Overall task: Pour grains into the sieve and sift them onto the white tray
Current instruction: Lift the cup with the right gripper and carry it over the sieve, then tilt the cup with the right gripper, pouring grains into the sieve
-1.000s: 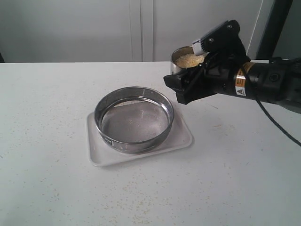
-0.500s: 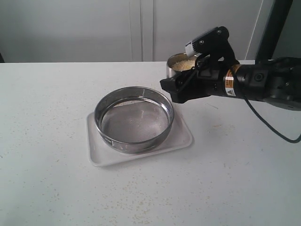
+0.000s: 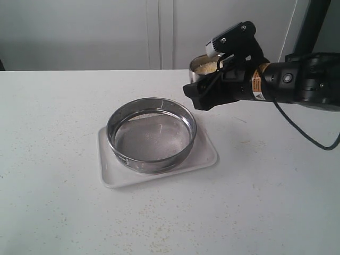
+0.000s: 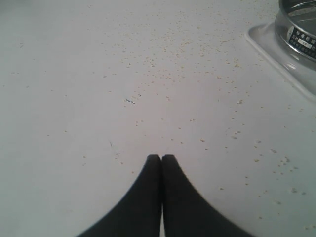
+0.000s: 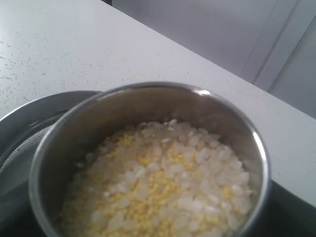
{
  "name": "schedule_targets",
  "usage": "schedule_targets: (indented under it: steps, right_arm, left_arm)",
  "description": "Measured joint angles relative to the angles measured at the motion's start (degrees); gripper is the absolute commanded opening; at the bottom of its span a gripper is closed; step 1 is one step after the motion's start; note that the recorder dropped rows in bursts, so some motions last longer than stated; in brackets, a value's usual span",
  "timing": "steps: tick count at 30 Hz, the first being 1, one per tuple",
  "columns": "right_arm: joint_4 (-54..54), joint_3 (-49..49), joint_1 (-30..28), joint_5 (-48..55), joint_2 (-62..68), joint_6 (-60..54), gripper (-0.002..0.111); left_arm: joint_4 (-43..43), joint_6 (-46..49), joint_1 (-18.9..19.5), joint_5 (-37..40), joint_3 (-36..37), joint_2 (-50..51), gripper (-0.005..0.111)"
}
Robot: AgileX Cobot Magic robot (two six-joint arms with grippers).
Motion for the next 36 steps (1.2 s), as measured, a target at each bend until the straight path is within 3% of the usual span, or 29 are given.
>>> schedule_targets:
  steps: [26,36]
  right_arm:
    - [-5.7,-10.9,9.8,15.5,11.0,-0.1,0.0]
    - [-6.0,-14.8,14.6,24.5,14.6,-7.6,0.0]
  left_arm:
    - [0.0,0.0,0.0,0.0,0.0,0.0,0.0]
    - [0.0,0.0,0.0,0.0,0.0,0.0,0.0]
